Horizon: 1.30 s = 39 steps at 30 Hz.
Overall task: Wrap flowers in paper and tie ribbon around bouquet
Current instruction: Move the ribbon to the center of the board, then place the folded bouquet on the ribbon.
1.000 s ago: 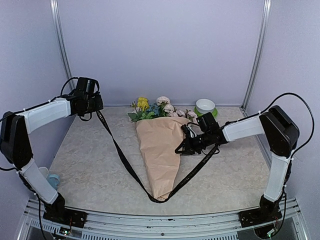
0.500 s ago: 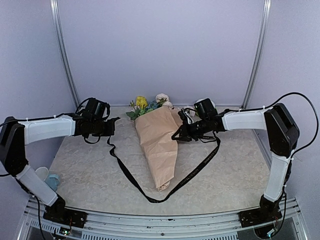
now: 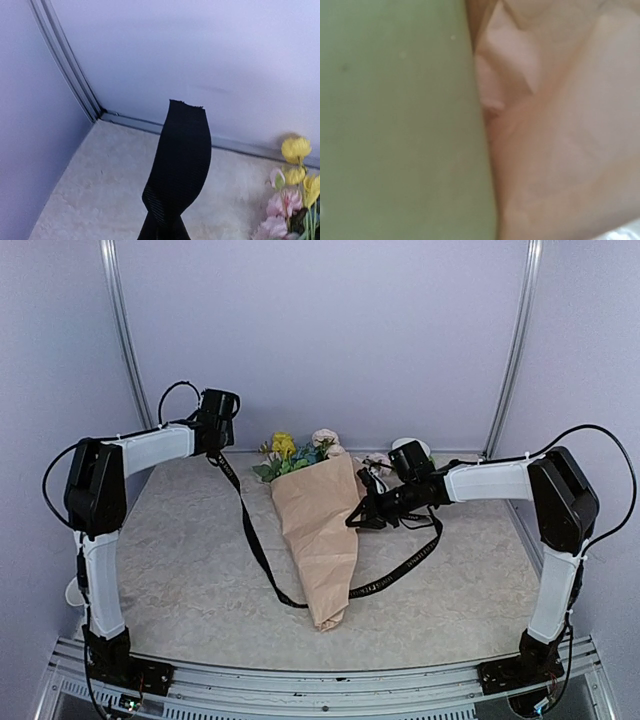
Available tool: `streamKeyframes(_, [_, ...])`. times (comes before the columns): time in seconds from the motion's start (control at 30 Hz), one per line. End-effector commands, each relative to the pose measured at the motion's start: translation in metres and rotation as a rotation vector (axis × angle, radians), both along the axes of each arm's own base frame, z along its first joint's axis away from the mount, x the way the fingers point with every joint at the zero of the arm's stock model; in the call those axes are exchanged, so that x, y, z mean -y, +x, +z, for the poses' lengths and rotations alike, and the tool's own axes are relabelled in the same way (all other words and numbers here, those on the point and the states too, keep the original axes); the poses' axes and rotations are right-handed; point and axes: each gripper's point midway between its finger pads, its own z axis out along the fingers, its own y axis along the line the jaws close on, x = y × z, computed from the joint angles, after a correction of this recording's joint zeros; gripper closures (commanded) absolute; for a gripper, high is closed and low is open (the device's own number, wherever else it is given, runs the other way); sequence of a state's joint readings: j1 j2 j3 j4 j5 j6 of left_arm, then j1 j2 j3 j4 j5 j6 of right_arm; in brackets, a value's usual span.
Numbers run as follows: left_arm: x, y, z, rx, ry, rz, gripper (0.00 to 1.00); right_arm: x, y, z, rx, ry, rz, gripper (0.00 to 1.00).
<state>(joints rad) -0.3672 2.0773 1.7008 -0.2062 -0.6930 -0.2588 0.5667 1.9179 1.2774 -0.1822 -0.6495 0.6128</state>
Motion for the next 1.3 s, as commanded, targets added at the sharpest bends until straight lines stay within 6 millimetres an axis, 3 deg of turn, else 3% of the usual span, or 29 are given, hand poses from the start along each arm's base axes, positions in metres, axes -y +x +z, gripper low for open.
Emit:
streamKeyframes(0.0, [-0.030, 0.019, 0.056, 0.151, 0.060, 0.113, 1.00, 0.002, -0.002, 0.012, 0.021, 0.007, 0.019, 1.00])
streamKeyframes(0.1, [-0.036, 0.018, 0.099, 0.269, 0.061, 0.121, 1.00, 0.004, -0.004, 0.010, 0.016, 0.001, 0.021, 1.00])
streamKeyframes(0.27, [-0.039, -0.002, 0.167, 0.417, 0.007, 0.093, 1.00, 0.007, -0.008, 0.000, 0.003, -0.009, 0.015, 1.00])
streamKeyframes(0.47, [-0.027, -0.070, 0.241, 0.573, -0.220, -0.108, 1.00, 0.009, -0.016, -0.022, -0.041, -0.008, 0.012, 1.00])
streamKeyframes(0.6, [0.008, -0.096, 0.275, 0.570, -0.287, -0.282, 1.00, 0.014, -0.017, -0.038, -0.050, -0.050, 0.007, 1.00])
streamKeyframes(0.67, [0.045, -0.104, 0.290, 0.542, -0.300, -0.426, 1.00, 0.018, -0.018, -0.048, -0.052, -0.079, 0.003, 1.00])
streamKeyframes(0.73, [0.097, -0.113, 0.289, 0.481, -0.332, -0.614, 1.00, 0.022, -0.019, -0.057, -0.057, -0.101, -0.005, 1.00])
streamKeyframes(0.83, [0.182, -0.127, 0.252, 0.330, -0.401, -0.894, 1.00, 0.025, -0.023, -0.071, -0.076, -0.116, -0.010, 1.00])
streamKeyframes(0.87, [0.212, -0.135, 0.227, 0.240, -0.427, -0.977, 1.00, 0.026, -0.024, -0.074, -0.083, -0.118, -0.013, 1.00])
streamKeyframes(0.93, [0.258, -0.137, 0.154, 0.021, -0.452, -1.057, 1.00, 0.027, -0.025, -0.081, -0.088, -0.121, -0.016, 1.00])
streamKeyframes(1.0, [0.282, -0.141, 0.083, -0.168, -0.475, -1.058, 1.00, 0.028, -0.026, -0.084, -0.094, -0.121, -0.024, 1.00])
streamKeyframes(1.07, [0.298, -0.150, 0.026, -0.305, -0.538, -1.081, 1.00, 0.028, -0.026, -0.085, -0.094, -0.118, -0.027, 1.00])
streamKeyframes(1.17, [0.314, -0.164, -0.028, -0.407, -0.565, -1.106, 1.00, 0.029, -0.025, -0.085, -0.088, -0.118, -0.035, 1.00])
streamKeyframes(1.27, [0.330, -0.177, -0.064, -0.508, -0.562, -1.133, 1.00, 0.031, -0.023, -0.085, -0.082, -0.125, -0.046, 1.00])
